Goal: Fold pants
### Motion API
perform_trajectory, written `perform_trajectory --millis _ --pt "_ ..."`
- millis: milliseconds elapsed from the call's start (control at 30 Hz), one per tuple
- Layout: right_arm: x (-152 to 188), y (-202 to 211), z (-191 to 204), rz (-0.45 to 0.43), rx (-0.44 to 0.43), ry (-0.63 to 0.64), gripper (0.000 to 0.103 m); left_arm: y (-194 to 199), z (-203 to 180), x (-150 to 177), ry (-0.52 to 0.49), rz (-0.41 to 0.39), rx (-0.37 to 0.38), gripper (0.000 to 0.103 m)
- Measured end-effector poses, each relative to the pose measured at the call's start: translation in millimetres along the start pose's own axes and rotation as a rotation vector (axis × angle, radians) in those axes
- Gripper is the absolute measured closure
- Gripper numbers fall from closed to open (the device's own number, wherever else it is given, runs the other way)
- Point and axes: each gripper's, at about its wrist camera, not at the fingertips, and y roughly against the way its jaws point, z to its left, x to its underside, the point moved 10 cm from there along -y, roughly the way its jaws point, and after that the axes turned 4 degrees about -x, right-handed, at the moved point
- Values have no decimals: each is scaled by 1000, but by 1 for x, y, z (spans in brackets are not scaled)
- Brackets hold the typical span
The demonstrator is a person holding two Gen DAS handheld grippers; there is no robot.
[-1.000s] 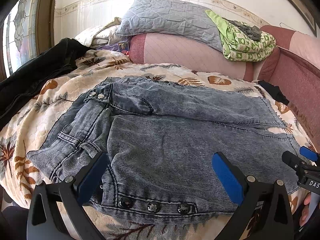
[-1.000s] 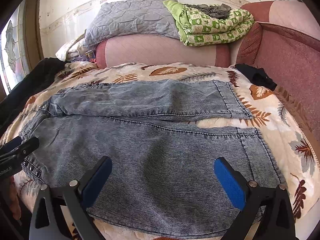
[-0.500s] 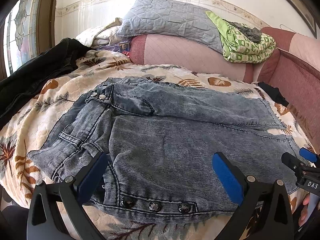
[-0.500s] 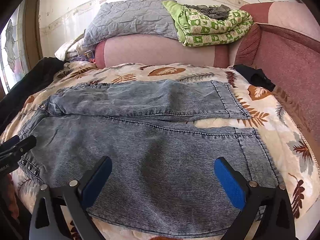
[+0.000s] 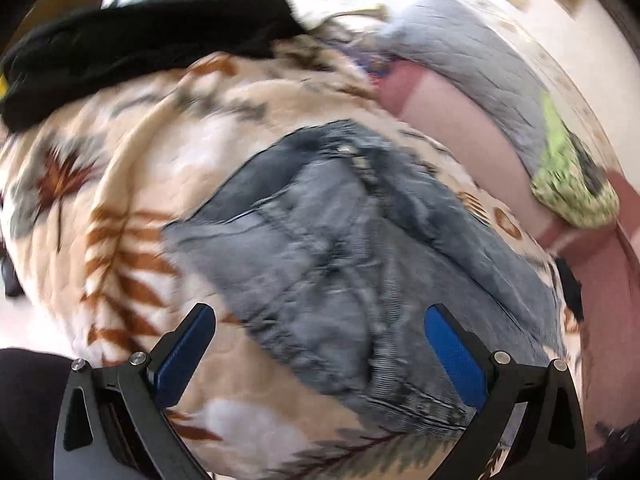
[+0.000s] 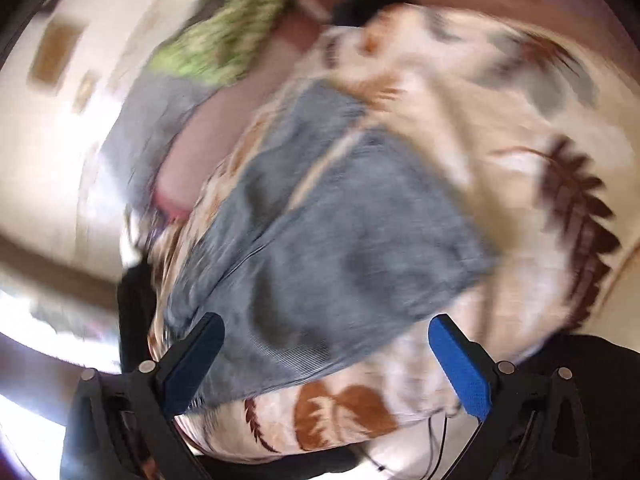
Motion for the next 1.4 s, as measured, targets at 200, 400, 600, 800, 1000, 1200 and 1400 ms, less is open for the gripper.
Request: perform_trajectory --millis 200,400,600,800,1000,1200,1400 --pt "-24 -12 -34 -18 8 -126 2 -28 12 1 96 6 64 0" --pt "-41 -4 -39 -39 134 -52 78 -33 8 -3 64 -7 30 0" --pt "-52 24 -1 -144 322 299 85 -38 6 0 -6 -7 -32 0" --pt "-46 -5 -45 69 472 296 69 -34 4 -1 -36 -1 -49 0" --pt "-88 31 18 -104 373 425 26 7 -36 -22 -176 -140 7 0" --pt "-139 -48 41 -8 356 492 27 -20 -65 -21 -376 -107 -22 0" --pt "-137 -105 13 137 509 575 85 -55 -51 2 -401 12 -97 0"
